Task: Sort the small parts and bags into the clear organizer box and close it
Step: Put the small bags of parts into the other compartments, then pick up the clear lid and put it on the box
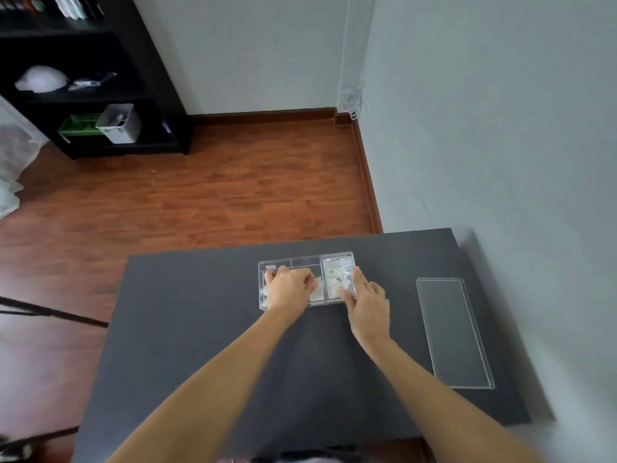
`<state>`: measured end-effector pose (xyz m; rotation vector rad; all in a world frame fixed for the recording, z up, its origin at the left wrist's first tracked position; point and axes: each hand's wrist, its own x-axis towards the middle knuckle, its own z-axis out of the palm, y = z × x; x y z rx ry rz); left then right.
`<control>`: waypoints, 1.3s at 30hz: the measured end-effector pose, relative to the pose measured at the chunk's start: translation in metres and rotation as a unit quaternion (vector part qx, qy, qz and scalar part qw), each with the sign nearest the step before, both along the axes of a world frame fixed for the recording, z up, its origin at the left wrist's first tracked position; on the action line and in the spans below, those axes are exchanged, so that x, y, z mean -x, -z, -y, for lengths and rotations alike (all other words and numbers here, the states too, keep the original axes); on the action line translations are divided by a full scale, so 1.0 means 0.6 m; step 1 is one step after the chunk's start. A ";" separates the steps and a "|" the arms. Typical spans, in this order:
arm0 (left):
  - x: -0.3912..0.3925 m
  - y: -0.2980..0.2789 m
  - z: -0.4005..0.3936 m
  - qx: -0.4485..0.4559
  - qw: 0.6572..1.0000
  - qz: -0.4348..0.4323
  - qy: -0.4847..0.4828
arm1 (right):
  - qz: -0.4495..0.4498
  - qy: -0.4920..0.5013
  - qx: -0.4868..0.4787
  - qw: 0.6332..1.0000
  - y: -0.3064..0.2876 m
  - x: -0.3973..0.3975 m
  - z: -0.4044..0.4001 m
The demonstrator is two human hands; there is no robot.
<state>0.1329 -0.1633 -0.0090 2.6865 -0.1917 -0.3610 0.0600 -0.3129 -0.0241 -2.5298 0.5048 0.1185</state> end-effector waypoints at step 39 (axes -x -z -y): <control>0.044 0.009 0.317 0.056 0.948 -0.120 0.289 | -0.076 0.187 0.095 0.975 0.043 0.277 0.188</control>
